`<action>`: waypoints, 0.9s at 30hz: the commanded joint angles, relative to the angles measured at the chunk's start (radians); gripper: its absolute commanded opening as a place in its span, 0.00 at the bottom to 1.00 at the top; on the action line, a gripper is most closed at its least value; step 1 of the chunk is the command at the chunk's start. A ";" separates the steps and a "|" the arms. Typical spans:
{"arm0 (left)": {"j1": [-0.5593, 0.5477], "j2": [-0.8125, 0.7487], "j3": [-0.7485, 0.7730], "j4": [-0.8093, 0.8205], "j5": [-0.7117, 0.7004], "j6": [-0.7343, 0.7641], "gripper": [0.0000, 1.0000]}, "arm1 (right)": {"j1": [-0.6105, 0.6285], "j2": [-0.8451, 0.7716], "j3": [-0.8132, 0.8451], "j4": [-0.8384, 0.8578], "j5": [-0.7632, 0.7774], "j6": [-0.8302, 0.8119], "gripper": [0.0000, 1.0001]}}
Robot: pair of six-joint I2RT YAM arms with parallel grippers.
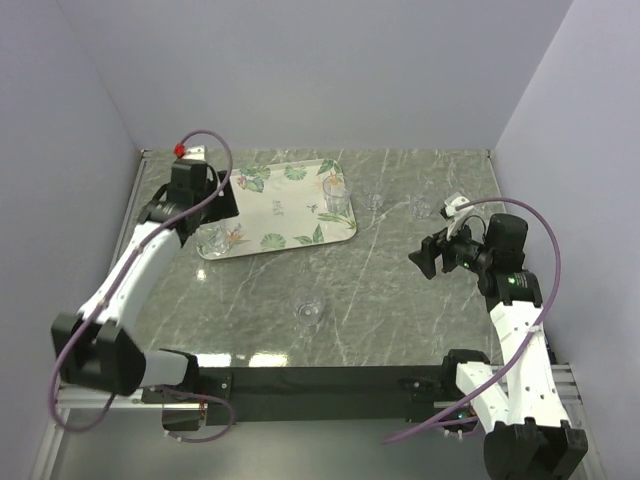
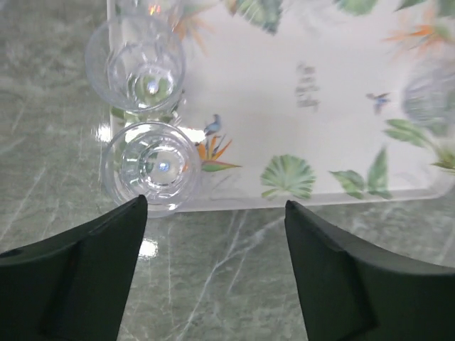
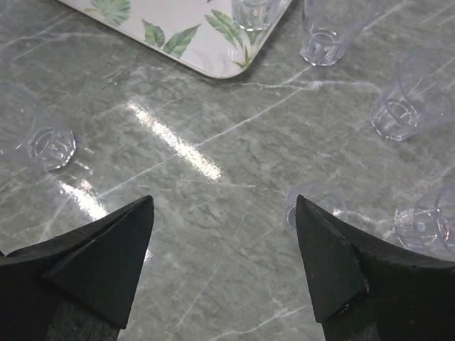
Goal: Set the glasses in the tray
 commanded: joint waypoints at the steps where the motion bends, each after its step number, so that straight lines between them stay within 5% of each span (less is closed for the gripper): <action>1: 0.003 -0.149 -0.059 0.022 0.097 0.028 0.86 | -0.013 -0.031 -0.010 0.022 -0.035 -0.014 0.87; 16: 0.003 -0.473 -0.331 0.209 0.602 -0.114 0.99 | -0.023 -0.043 -0.017 0.018 -0.070 -0.035 0.87; 27: -0.019 -0.485 -0.464 0.272 0.642 -0.203 0.99 | -0.034 -0.036 -0.017 0.016 -0.079 -0.037 0.87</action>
